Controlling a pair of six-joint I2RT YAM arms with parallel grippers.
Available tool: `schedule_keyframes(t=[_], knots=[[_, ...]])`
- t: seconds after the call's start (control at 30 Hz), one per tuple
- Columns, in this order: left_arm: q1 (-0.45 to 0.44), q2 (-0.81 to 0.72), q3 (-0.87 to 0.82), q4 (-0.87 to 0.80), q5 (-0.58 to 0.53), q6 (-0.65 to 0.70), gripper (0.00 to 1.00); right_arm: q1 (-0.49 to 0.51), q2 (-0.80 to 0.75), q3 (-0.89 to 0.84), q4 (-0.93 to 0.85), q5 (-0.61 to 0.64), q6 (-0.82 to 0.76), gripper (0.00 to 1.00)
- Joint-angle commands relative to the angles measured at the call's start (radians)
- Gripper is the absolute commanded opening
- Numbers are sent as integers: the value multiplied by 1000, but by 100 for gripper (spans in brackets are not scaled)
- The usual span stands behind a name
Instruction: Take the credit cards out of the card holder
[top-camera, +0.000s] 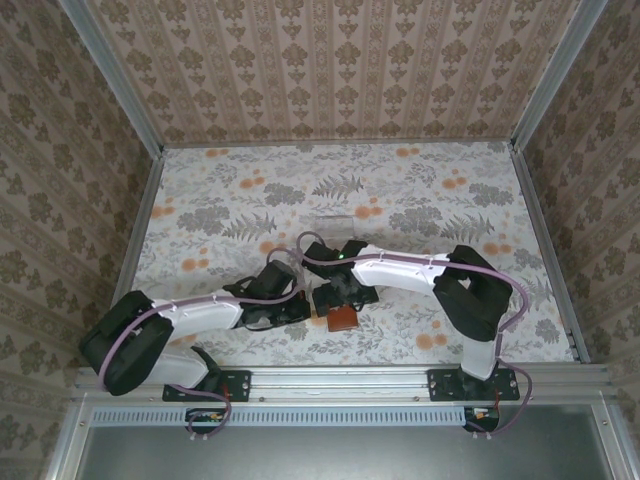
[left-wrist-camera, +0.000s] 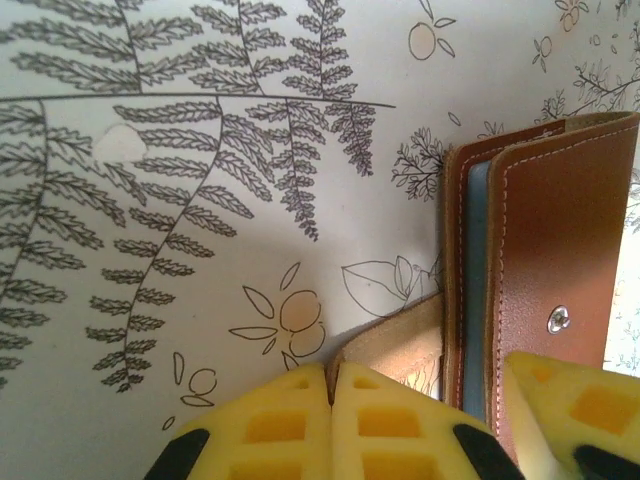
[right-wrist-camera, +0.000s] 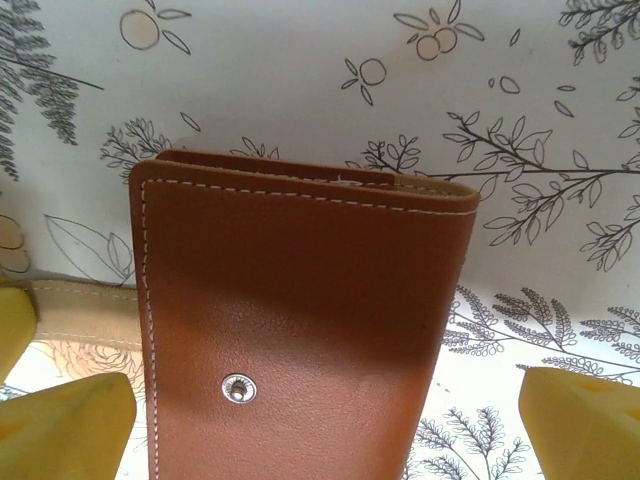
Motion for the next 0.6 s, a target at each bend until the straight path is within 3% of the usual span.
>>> schedule_keyframes(t=[0.0, 0.57], knots=[[-4, -2, -31, 29, 31, -11, 3, 15, 30, 34, -49, 38, 31, 100], [2, -11, -17, -7, 28, 0, 3, 16, 7, 35, -74, 85, 47, 98]])
